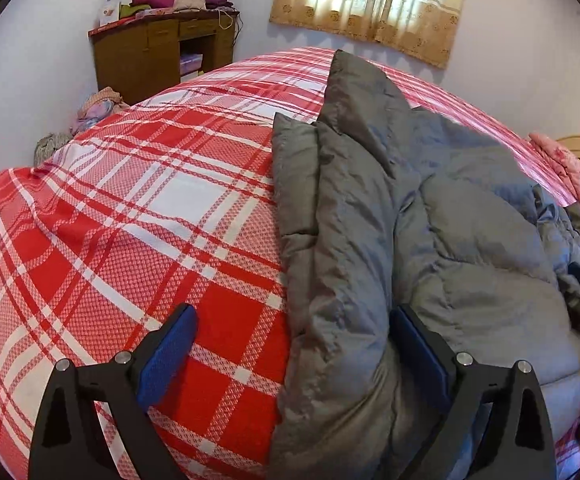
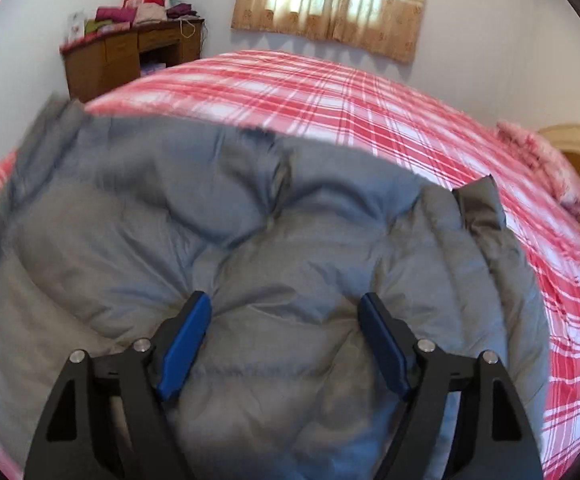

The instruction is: Fold large clothes

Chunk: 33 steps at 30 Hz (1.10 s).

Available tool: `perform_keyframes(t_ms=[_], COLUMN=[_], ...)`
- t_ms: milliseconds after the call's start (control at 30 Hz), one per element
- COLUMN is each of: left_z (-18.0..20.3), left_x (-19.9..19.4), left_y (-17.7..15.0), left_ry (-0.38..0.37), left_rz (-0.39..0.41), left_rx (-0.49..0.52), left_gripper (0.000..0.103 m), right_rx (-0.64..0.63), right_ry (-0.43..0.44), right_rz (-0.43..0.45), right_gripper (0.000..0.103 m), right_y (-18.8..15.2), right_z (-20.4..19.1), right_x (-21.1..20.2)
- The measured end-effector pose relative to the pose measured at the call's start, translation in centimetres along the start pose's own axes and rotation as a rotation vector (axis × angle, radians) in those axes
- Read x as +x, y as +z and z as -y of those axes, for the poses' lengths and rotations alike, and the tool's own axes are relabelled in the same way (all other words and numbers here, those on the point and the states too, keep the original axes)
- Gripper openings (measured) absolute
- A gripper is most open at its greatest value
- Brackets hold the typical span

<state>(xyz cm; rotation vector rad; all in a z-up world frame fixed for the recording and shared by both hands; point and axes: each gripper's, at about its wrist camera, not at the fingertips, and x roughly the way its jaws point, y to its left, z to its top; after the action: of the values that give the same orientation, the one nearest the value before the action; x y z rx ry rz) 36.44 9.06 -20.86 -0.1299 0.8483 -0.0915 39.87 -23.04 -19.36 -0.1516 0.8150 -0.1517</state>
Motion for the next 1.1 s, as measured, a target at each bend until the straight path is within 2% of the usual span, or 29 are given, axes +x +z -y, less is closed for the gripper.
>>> perform_keyframes(t_ms=[67, 200, 267, 333, 433, 600, 667, 700, 733, 767, 800, 833, 933, 1100], left_z=[-0.1, -0.5, -1.6, -2.3, -2.4, -1.2, -1.1, -1.0, -1.0, -0.9, -0.9, -1.0, -1.1, -0.9], left_x=[-0.2, -2.1, -3.8, -5.0, -5.8, -3.9, -3.4, -3.2, -3.2, -3.1, -2.6, -2.1, -2.2, -2.8], left_y=[-0.1, -1.5, -2.5, -3.5, -4.9, -4.6, -4.1, -3.8, -3.7, -3.5, -3.5, -3.4, -3.8, -3.9], left_ry=[-0.006, 0.001, 0.002, -0.007, -0.043, -0.061, -0.063, -0.083, -0.113, -0.163, -0.244, -0.274, -0.294, -0.288], left_rz=[-0.010, -0.018, 0.006, 0.011, 0.006, -0.011, 0.014, 0.023, 0.029, 0.029, 0.004, -0.005, 0.005, 0.010], left_rx=[-0.009, -0.049, -0.105, -0.140, -0.168, -0.183, -0.192, -0.193, -0.195, -0.205, -0.231, -0.253, -0.274, -0.234], left_gripper=[0.097, 0.097, 0.097, 0.097, 0.097, 0.097, 0.096, 0.085, 0.064, 0.050, 0.031, 0.024, 0.013, 0.007], right_rx=[-0.016, -0.006, 0.024, 0.050, 0.028, -0.014, -0.024, -0.021, -0.020, -0.020, -0.020, -0.022, -0.023, -0.018], right_ry=[-0.016, 0.018, 0.046, 0.061, 0.059, 0.034, 0.023, 0.024, 0.027, 0.028, 0.027, 0.024, 0.023, 0.030], right_rz=[-0.004, -0.032, -0.022, 0.026, 0.065, 0.024, 0.026, 0.024, 0.023, 0.025, 0.026, 0.027, 0.027, 0.027], right_gripper=[0.082, 0.081, 0.080, 0.081, 0.089, 0.092, 0.093, 0.093, 0.093, 0.093, 0.093, 0.093, 0.093, 0.093], right_y=[0.0, 0.3, 0.1, -0.9, -2.8, -4.5, -4.5, -4.4, -4.5, -4.5, -4.6, -4.7, -4.8, -4.7], right_z=[-0.4, 0.3, 0.9, 1.3, 0.5, -1.0, -1.3, -1.3, -1.4, -1.4, -1.4, -1.4, -1.5, -1.5], right_x=[0.4, 0.2, -1.7, -4.9, -7.4, -4.2, -3.9, -3.8, -3.9, -3.9, -3.9, -4.0, -4.0, -4.0])
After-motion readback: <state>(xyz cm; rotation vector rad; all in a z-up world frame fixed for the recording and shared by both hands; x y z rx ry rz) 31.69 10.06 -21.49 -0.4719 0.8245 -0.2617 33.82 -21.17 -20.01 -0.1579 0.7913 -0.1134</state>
